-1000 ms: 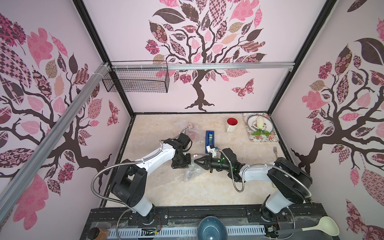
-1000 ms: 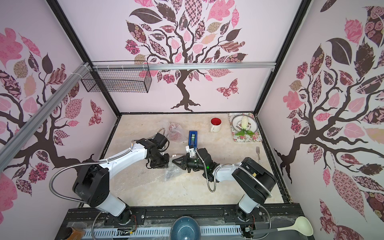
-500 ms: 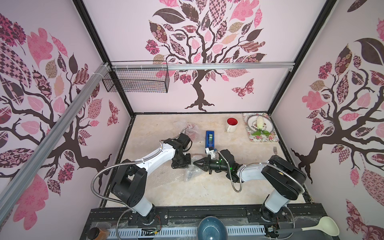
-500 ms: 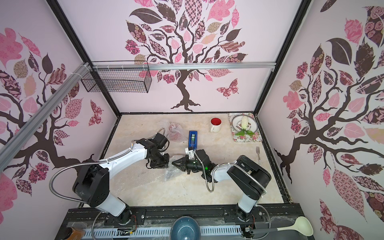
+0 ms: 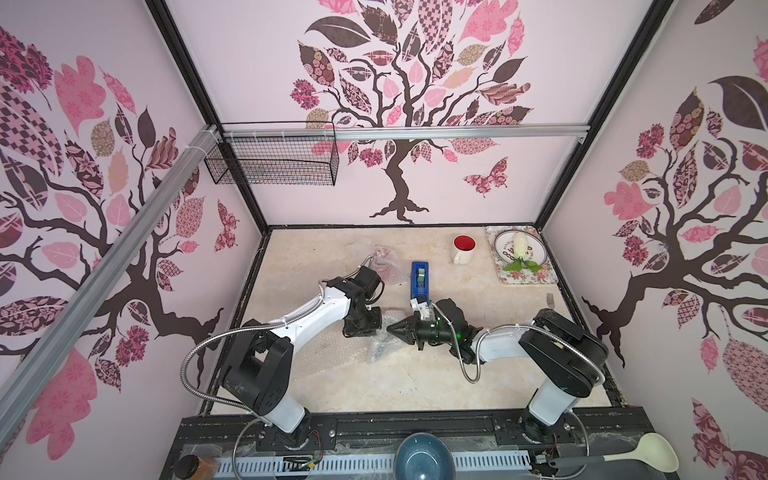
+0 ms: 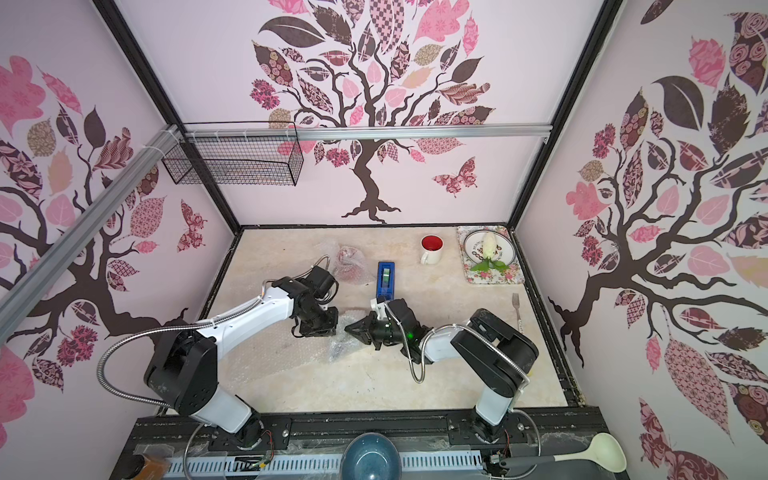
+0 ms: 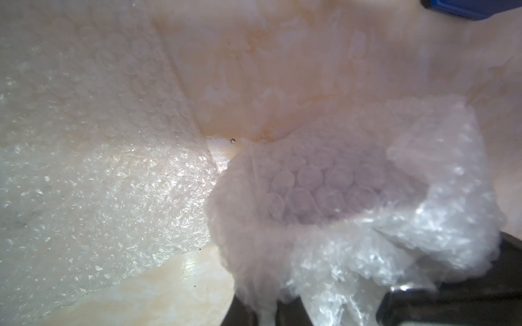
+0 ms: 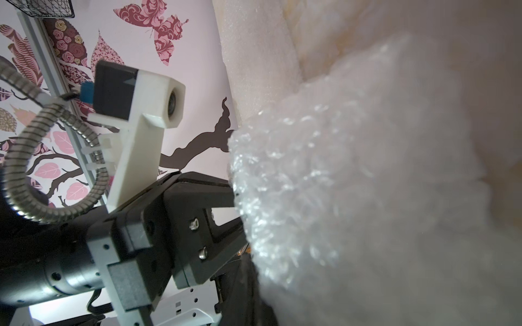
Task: Wrap mugs in bubble wrap
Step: Stick the tape on the bubble wrap.
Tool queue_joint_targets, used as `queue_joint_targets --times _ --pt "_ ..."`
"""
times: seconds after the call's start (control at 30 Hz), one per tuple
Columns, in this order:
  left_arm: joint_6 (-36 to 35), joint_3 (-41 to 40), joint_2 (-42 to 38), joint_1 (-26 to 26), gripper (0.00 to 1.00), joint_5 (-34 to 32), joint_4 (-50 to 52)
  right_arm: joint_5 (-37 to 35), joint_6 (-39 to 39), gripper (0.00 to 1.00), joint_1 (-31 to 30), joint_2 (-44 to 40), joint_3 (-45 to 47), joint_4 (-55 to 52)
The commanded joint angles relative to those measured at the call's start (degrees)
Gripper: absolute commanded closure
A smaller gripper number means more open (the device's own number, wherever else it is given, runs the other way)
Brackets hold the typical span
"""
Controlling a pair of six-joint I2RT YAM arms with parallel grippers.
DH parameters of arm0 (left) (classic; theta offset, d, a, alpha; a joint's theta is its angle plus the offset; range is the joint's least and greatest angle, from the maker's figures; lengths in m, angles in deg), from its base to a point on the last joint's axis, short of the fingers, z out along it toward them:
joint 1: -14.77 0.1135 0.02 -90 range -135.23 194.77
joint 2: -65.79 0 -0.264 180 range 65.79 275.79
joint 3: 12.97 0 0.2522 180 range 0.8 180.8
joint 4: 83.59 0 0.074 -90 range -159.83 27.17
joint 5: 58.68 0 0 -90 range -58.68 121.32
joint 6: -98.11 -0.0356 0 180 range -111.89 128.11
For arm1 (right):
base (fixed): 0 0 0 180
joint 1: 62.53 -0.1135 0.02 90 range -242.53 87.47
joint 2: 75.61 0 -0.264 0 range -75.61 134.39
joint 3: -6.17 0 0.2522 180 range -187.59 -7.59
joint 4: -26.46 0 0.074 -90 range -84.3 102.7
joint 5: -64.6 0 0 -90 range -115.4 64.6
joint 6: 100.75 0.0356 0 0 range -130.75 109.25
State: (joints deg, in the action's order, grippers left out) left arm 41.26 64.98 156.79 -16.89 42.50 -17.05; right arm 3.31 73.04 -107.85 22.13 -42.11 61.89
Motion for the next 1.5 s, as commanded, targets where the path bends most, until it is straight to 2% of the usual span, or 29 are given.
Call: queue_joint_targets --times 0.0,0.33,0.43,0.47,0.7,0.83,0.97,1.07,1.2,1.33,1.47 --pt "0.89 0.72 -3.48 -0.16 1.0 3.18 -2.08 -3.73 7.52 1.0 -0.28 0.26 0.03 -9.24" --pt "2.68 -0.37 -5.63 -0.1 1.0 3.74 -2.5 -4.88 4.14 1.0 -0.27 -1.87 -6.15 -29.89" --pt "3.0 -0.6 -5.89 -0.05 0.92 3.55 -2.33 -4.63 2.45 1.0 -0.27 -1.42 -8.61 -33.58" --pt "3.26 -0.55 -6.31 -0.04 0.86 3.19 -2.29 -4.71 2.28 1.0 -0.27 -1.41 -8.72 -33.97" --pt "3.73 2.44 -9.7 1.07 0.62 1.12 -0.35 -4.38 2.94 1.0 -0.26 -0.5 -8.9 -32.92" --pt "2.28 5.26 -10.65 1.43 0.59 -0.26 2.1 -4.65 1.87 1.0 -0.21 -0.88 -10.61 -34.1" --pt "-3.19 6.37 -11.87 1.47 0.68 6.17 1.42 -4.36 2.28 1.0 -0.22 -0.96 -10.61 -33.07" --pt "-6.83 4.75 -14.12 1.48 0.83 9.53 0.63 -4.32 2.54 1.0 -0.24 -0.88 -10.56 -32.67" --pt "-10.32 1.68 -15.97 1.43 0.96 15.47 1.57 -4.53 2.61 1.0 -0.29 -1.21 -10.52 -32.76" --pt "-8.12 -3.31 -17.16 1.5 1.0 20.75 -2.93 -4.28 2.78 1.0 -0.24 -0.92 -10.65 -32.45" --pt "-8.96 -3.89 -15.21 1.43 1.0 18.54 -0.34 -4.3 2.72 1.0 -0.29 -0.88 -11.04 -32.58"
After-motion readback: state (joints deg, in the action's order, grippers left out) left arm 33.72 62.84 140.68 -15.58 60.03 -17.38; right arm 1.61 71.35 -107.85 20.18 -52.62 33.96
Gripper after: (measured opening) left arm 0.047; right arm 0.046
